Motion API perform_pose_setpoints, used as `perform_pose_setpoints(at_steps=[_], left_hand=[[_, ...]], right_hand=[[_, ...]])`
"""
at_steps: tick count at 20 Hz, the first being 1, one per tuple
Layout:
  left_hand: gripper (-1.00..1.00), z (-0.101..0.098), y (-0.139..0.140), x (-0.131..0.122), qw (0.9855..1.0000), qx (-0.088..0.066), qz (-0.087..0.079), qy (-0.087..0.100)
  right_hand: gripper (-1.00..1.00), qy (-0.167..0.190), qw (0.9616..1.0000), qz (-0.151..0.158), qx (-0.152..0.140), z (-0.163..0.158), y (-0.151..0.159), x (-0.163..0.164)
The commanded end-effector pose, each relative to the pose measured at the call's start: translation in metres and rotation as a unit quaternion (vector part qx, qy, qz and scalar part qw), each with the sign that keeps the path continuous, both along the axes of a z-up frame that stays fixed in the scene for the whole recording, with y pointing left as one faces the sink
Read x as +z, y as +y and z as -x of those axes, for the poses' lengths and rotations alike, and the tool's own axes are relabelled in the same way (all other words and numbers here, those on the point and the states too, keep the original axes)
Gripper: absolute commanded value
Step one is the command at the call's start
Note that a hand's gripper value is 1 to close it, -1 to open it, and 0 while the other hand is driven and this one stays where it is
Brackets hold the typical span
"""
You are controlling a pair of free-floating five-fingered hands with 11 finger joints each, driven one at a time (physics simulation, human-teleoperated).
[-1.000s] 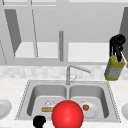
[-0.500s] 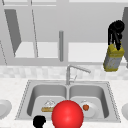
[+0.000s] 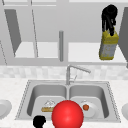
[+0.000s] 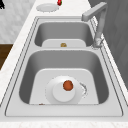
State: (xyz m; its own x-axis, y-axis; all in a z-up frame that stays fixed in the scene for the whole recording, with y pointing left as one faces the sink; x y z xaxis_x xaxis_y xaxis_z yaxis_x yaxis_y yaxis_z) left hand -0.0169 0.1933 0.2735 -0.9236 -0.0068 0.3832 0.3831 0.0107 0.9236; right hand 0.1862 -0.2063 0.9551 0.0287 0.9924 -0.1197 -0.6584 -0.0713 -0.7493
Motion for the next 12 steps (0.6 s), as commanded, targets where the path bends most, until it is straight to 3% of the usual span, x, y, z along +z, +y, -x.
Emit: perform_pose_setpoints(at_steps=[1,7,12], left_hand=[[0.00,0.000,0.000,0.000,1.0000,0.000,0.000,0.000],[0.00,0.000,0.000,0.000,1.0000,0.000,0.000,0.000],[0.00,0.000,0.000,0.000,1.0000,0.000,0.000,0.000]], right_hand=[[1.00,-0.002,0.9998,0.014,-0.012,-0.020,0.018,0.021],[1.00,-0.008,0.9997,0.024,-0.001,-0.052,0.041,0.003],[1.00,-0.035,0.9991,0.023,0.001,-0.071,0.052,-0.020]])
